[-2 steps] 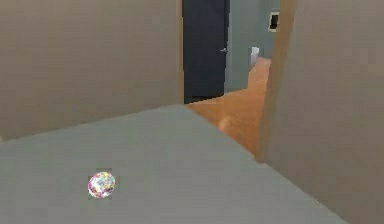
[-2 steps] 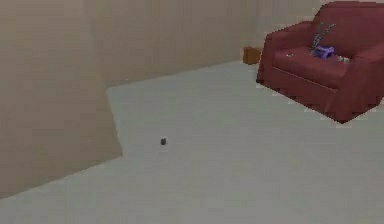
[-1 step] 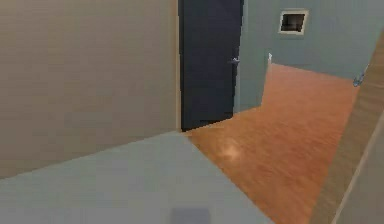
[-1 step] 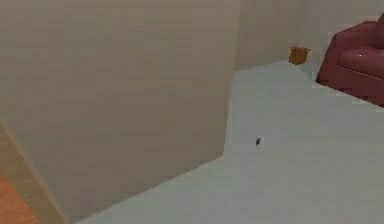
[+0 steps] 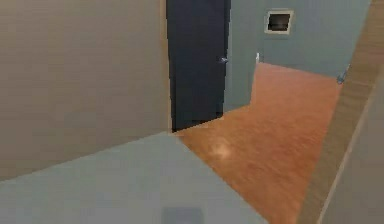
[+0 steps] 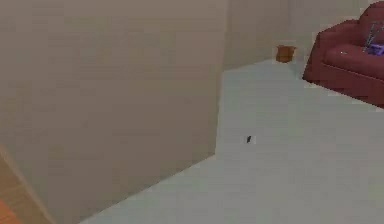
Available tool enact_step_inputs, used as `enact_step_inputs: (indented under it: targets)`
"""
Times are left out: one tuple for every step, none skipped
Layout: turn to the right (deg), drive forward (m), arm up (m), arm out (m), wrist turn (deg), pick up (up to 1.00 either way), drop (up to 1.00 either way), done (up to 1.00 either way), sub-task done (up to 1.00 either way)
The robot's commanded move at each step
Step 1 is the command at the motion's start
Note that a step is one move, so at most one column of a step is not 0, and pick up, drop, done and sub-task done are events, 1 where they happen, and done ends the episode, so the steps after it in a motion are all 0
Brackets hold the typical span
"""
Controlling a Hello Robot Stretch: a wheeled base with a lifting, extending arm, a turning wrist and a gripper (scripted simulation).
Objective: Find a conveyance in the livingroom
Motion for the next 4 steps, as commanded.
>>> enact_step_inputs:
  targets:
    - [0.0,0.8,0.0,0.0,0.0,0.0,0.0,0.0,0.0]
    - [12.0,0.0,0.0,0.0,0.0,0.0,0.0,0.0,0.0]
    - [0.0,0.5,0.0,0.0,0.0,0.0,0.0,0.0,0.0]
    - [27.0,0.0,0.0,0.0,0.0,0.0,0.0,0.0,0.0]
